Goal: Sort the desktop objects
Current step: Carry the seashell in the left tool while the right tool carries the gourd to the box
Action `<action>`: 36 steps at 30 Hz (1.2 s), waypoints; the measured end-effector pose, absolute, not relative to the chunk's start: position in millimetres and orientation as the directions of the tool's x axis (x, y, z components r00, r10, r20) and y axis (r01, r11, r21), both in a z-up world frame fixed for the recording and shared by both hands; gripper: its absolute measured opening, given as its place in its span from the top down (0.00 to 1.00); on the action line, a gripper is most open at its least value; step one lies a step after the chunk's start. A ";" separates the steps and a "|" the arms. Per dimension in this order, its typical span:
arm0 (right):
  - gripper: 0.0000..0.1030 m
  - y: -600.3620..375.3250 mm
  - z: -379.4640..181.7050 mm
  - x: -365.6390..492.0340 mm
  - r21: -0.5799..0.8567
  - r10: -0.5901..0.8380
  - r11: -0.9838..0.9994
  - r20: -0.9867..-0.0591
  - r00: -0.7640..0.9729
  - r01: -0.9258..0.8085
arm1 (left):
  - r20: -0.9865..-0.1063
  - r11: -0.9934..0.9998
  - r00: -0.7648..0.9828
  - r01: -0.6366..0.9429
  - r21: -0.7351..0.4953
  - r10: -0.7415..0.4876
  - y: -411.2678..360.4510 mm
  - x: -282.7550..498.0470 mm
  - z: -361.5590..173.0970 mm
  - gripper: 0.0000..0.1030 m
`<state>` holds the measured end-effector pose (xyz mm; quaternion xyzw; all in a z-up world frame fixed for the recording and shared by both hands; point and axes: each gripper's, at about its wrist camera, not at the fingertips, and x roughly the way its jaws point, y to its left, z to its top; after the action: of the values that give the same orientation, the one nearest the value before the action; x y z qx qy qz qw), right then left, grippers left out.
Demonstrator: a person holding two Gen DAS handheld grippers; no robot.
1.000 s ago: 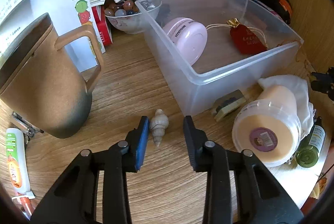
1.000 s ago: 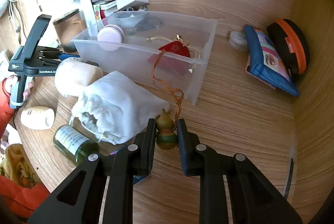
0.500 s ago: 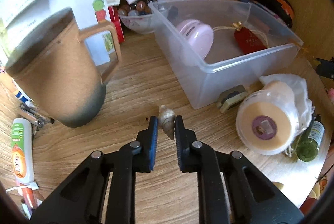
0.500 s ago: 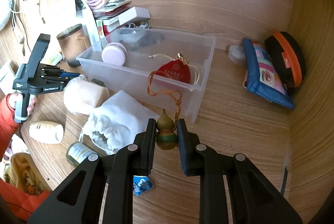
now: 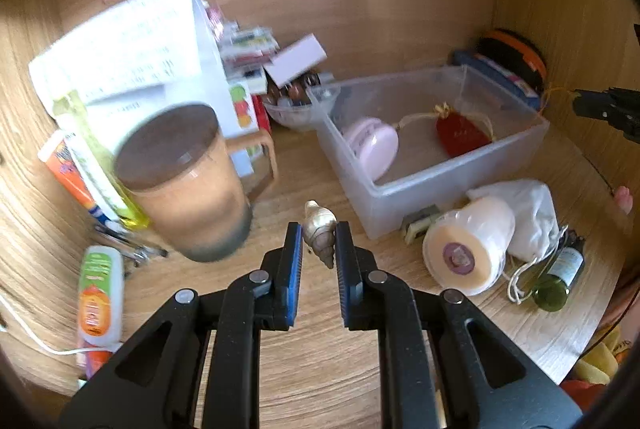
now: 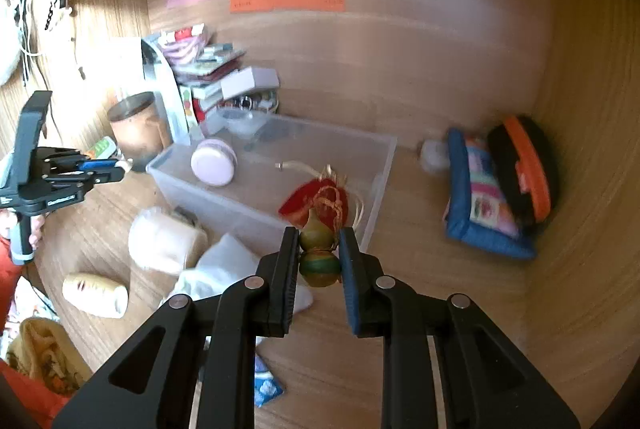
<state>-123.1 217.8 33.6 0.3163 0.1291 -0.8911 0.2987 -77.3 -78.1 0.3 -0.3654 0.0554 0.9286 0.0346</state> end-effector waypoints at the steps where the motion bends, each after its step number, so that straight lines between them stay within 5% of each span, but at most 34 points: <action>1: 0.82 216.2 36.7 -123.8 -0.045 -0.453 -0.787 -0.636 -0.625 0.616 | -0.673 -0.992 -0.740 -0.097 0.082 0.017 -78.8 -76.9 6.3 0.85; 18: 0.82 182.1 63.7 -157.6 -0.031 -0.500 -0.773 -0.586 -0.638 0.633 | -0.605 -0.976 -0.786 -0.208 0.067 0.126 -40.1 -95.0 63.8 0.85; 36: 0.82 155.1 7.2 -187.1 0.037 -0.508 -0.729 -0.698 -0.504 0.683 | -0.750 -0.937 -0.609 -0.346 -0.039 0.257 7.1 -170.0 13.3 0.85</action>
<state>-187.1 155.1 7.2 0.3571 0.1227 -0.8585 0.3469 -170.0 7.1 13.3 -0.4086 0.0548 0.8954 0.1683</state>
